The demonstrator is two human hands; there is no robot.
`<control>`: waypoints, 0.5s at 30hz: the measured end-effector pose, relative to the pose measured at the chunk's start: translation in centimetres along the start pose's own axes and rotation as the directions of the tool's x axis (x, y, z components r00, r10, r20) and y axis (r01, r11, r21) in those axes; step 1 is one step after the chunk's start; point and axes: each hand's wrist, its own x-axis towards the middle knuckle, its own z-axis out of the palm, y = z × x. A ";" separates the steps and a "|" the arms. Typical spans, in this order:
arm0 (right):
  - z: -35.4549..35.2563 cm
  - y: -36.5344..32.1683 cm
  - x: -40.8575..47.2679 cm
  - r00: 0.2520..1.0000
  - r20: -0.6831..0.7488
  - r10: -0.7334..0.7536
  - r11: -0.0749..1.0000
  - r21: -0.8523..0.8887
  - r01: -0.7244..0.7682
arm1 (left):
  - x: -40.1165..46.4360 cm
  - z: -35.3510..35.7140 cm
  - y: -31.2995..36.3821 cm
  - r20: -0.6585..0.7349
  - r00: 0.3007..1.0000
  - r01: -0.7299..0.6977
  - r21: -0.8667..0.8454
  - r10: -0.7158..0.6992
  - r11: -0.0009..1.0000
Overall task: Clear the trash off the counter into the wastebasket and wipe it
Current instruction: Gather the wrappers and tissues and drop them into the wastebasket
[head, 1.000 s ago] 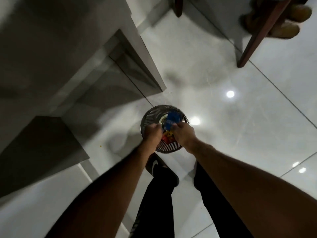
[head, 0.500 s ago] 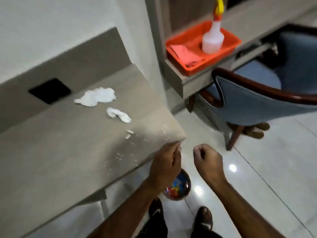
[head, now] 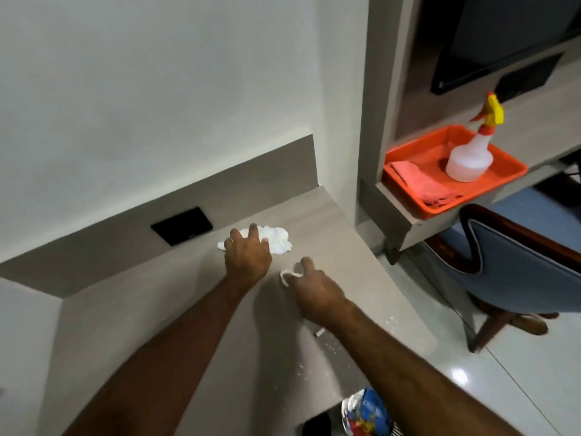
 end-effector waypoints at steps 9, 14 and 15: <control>3.6 0.5 2.9 0.986 -0.151 0.064 0.995 0.087 -0.051 | 3.1 4.2 1.8 0.178 0.984 -0.008 -0.046 0.016 0.999; 1.3 3.3 -2.7 0.899 -0.339 0.279 0.901 0.416 -0.122 | -1.4 1.2 2.8 0.077 0.984 -0.127 -0.327 0.161 0.936; 1.1 4.1 -5.0 0.855 -0.396 0.335 0.874 0.469 -0.125 | -3.4 0.7 3.3 0.018 0.981 -0.174 -0.356 0.193 0.918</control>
